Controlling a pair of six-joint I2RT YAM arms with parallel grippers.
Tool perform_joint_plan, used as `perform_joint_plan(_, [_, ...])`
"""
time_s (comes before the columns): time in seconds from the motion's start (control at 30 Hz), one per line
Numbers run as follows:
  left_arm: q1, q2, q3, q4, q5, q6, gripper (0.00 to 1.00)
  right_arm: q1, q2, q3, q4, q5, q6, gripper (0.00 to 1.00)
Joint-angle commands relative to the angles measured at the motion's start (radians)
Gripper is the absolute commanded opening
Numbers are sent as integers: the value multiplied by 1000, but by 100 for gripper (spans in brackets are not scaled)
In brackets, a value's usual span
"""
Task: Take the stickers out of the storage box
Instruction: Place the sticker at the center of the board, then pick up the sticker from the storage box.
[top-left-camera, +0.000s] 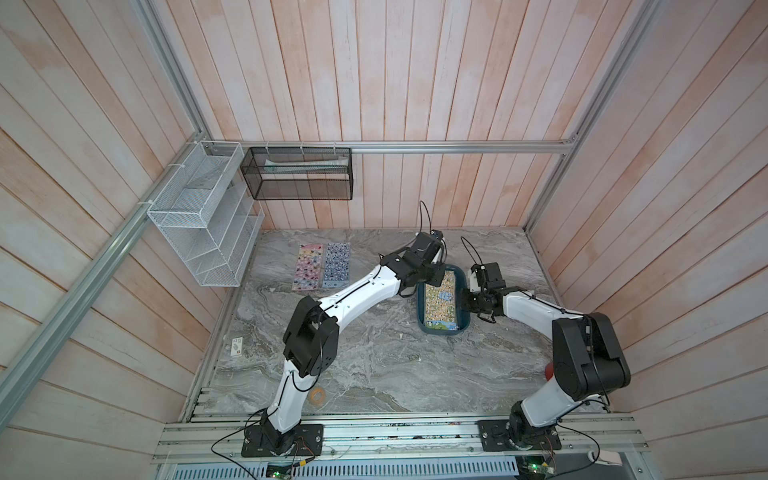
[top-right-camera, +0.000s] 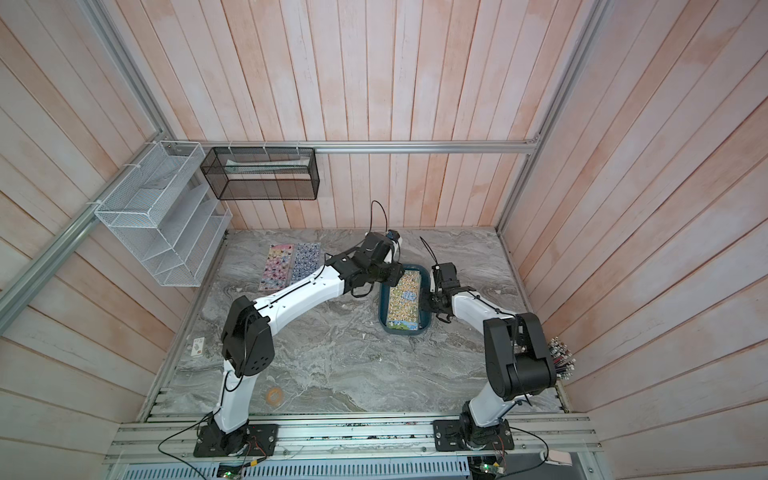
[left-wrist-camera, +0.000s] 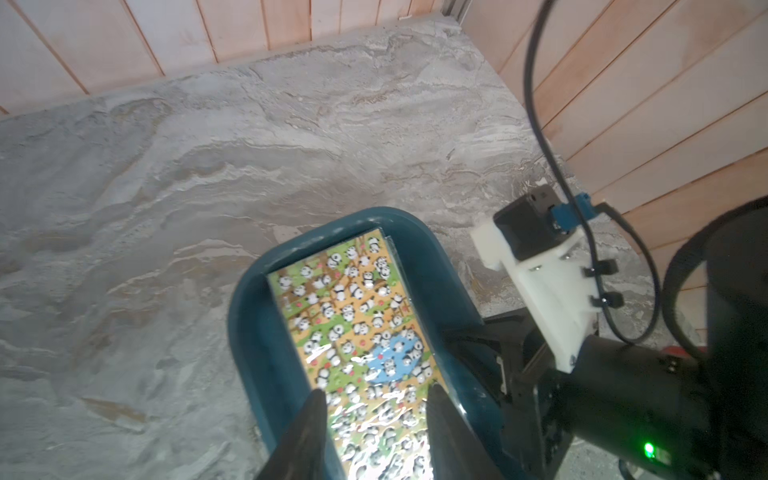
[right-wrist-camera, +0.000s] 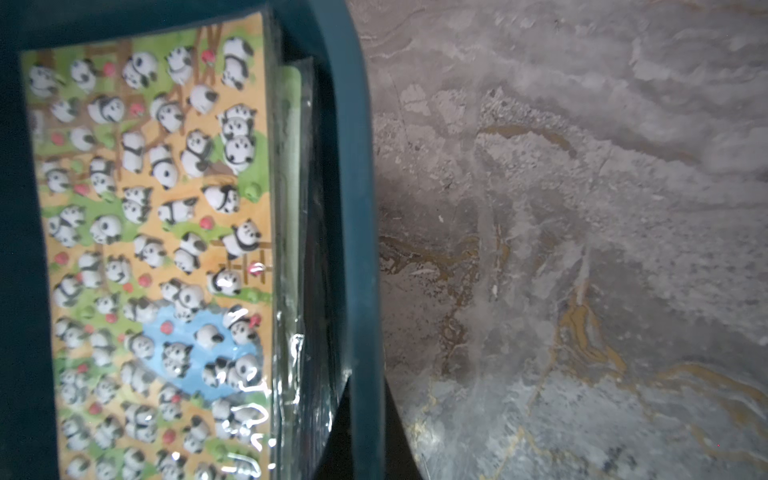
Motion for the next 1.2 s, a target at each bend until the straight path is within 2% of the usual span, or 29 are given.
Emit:
perform_joint_plan(0.0, [-29,69,62,-97,-119,-73,45,6,5,26,41,-18,12,1])
perform_joint_plan(0.13, [-46,129,94,-154,-176,-138,47,6,5,27,39,-18,12,2])
perform_joint_plan(0.43, [-47,128,34,-147,-238,-163,53,10,4,31,40,-21,10,2])
perform_joint_plan(0.67, [-20,144,-27,-78,-115,-180,53,10,-4,30,35,-6,9,4])
perform_joint_plan(0.87, [-8,171,-34,-60,-103,-186,53,17,2,31,35,2,7,4])
perform_joint_plan(1.07, [4,182,-70,-5,-9,-202,54,20,8,34,35,-3,7,4])
perform_joint_plan(1.17, [10,178,-76,3,-3,-213,51,21,8,34,36,-4,7,4])
